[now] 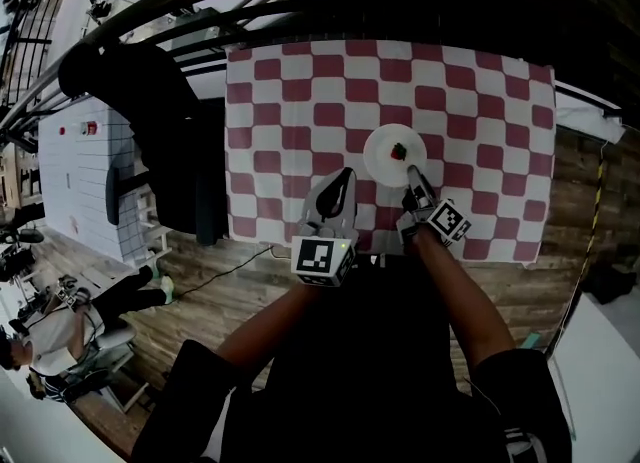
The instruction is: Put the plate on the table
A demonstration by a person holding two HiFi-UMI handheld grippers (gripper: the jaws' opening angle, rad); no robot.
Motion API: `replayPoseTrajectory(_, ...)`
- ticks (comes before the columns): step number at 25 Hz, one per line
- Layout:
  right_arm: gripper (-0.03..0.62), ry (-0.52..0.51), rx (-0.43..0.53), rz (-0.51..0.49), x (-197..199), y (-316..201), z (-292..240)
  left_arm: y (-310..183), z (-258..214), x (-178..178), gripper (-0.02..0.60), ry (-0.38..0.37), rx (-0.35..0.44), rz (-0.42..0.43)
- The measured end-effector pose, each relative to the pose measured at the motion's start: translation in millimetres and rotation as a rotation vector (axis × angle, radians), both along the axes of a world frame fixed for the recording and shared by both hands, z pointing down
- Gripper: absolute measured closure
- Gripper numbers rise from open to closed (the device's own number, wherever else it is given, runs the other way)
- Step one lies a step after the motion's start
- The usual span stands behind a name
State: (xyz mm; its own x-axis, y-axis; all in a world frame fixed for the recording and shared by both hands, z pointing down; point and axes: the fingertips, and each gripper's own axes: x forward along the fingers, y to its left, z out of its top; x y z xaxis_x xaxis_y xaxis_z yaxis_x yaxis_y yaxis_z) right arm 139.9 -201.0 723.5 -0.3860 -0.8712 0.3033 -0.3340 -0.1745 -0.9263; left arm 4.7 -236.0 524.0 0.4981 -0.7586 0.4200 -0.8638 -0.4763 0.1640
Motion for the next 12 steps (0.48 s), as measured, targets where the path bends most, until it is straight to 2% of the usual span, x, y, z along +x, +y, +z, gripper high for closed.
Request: replayPoseTrajectory(12,0.58,-0.024,-0.114,-0.097,-19,-1,35,-6,9,-8,0.572,0.001,0.0,-0.025)
